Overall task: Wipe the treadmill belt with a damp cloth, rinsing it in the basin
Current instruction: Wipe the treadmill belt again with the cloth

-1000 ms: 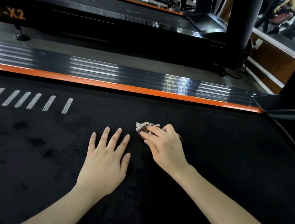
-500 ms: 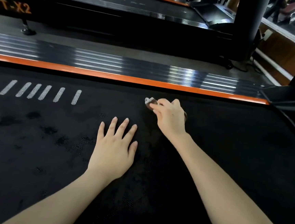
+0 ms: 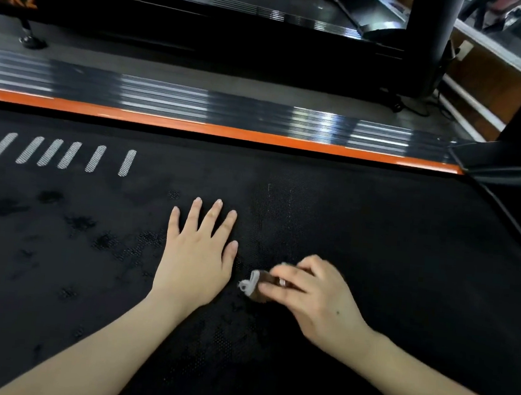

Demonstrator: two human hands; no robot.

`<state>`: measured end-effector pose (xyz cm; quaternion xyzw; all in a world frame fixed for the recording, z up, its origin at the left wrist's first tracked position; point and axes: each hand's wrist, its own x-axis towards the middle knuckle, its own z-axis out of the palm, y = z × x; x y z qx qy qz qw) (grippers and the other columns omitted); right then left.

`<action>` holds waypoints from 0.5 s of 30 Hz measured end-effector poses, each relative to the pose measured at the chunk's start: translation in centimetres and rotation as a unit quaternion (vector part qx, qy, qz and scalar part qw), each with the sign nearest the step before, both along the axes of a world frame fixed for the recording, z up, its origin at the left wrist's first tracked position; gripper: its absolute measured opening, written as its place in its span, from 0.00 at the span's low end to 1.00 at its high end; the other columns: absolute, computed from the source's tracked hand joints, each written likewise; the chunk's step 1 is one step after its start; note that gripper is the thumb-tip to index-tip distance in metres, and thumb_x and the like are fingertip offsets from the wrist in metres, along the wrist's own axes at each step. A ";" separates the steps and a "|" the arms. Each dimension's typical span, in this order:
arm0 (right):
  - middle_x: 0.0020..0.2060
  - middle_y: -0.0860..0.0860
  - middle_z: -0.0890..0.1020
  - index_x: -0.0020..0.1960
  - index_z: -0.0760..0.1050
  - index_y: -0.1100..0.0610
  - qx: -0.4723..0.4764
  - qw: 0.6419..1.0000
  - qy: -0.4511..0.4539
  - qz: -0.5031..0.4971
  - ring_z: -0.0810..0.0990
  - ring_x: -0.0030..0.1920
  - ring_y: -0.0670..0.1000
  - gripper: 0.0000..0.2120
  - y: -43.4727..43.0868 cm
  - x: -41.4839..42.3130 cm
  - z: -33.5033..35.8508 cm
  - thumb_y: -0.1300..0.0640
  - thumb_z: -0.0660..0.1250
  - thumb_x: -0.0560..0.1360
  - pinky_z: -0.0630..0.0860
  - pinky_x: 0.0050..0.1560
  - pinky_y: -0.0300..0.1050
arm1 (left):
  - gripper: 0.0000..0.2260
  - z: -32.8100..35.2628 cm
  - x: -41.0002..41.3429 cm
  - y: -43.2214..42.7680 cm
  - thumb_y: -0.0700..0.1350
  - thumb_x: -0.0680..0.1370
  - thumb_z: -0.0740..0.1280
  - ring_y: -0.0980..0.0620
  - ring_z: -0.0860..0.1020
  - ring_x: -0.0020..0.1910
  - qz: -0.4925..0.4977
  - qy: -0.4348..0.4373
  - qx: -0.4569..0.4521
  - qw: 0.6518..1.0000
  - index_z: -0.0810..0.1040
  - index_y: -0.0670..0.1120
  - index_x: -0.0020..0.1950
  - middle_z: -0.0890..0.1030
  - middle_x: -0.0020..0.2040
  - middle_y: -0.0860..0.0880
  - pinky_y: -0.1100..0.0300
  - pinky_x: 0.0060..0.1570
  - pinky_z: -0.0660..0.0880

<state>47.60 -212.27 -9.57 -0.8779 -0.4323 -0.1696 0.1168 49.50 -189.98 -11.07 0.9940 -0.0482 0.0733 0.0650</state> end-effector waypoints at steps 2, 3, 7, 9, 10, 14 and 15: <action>0.52 0.48 0.81 0.56 0.80 0.49 0.014 0.999 -0.022 -0.041 0.72 0.39 0.55 0.13 0.7 3.8 0.0 0.60 0.65 0.75 0.73 0.36 0.50 | 0.26 -0.1 0.0 0.0 0.55 0.78 0.48 0.37 0.65 0.70 -0.002 0.004 -0.002 1.000 0.71 0.47 0.70 0.71 0.70 0.43 0.36 0.67 0.61; 0.50 0.48 0.82 0.54 0.81 0.50 0.027 0.996 -0.033 -0.079 0.72 0.37 0.56 0.13 1.3 6.3 -0.1 0.61 0.65 0.74 0.73 0.34 0.51 | 0.26 -0.1 0.0 0.0 0.55 0.78 0.48 0.38 0.65 0.71 -0.002 0.005 -0.002 1.000 0.71 0.47 0.70 0.71 0.70 0.44 0.36 0.67 0.61; 0.47 0.50 0.83 0.51 0.83 0.51 0.071 0.964 -0.012 -0.258 0.72 0.37 0.58 0.11 4.1 12.3 0.1 0.62 0.69 0.72 0.75 0.33 0.54 | 0.27 -0.1 0.1 0.1 0.56 0.78 0.45 0.39 0.63 0.72 0.000 0.014 -0.001 1.000 0.69 0.48 0.72 0.69 0.71 0.45 0.38 0.69 0.58; 0.48 0.50 0.83 0.51 0.83 0.52 0.082 0.956 -0.016 -0.282 0.72 0.38 0.57 0.10 5.1 10.8 0.4 0.63 0.70 0.72 0.75 0.34 0.53 | 0.29 0.0 0.0 0.2 0.57 0.78 0.42 0.40 0.59 0.74 -0.001 0.024 -0.007 1.000 0.65 0.49 0.73 0.65 0.74 0.46 0.39 0.71 0.54; 0.48 0.50 0.83 0.51 0.83 0.52 0.081 0.959 -0.021 -0.271 0.71 0.38 0.57 0.10 5.2 8.8 0.6 0.62 0.70 0.73 0.75 0.33 0.52 | 0.29 0.1 0.0 0.3 0.57 0.77 0.40 0.41 0.57 0.75 -0.003 0.026 -0.007 1.000 0.64 0.50 0.74 0.64 0.75 0.46 0.40 0.72 0.52; 0.50 0.47 0.82 0.54 0.81 0.48 0.058 0.985 0.015 -0.163 0.70 0.36 0.53 0.13 3.5 -4.0 0.7 0.59 0.62 0.75 0.71 0.32 0.46 | 0.26 0.5 -0.1 0.2 0.55 0.79 0.44 0.41 0.53 0.76 0.000 0.031 -0.005 1.000 0.60 0.50 0.76 0.60 0.76 0.47 0.40 0.72 0.49; 0.50 0.46 0.81 0.54 0.81 0.47 0.060 0.987 0.023 -0.149 0.70 0.37 0.51 0.13 3.0 -7.0 0.5 0.59 0.62 0.75 0.71 0.34 0.46 | 0.24 0.6 -0.2 0.1 0.54 0.80 0.46 0.41 0.53 0.76 0.002 0.033 -0.002 0.999 0.59 0.50 0.76 0.59 0.77 0.47 0.40 0.72 0.48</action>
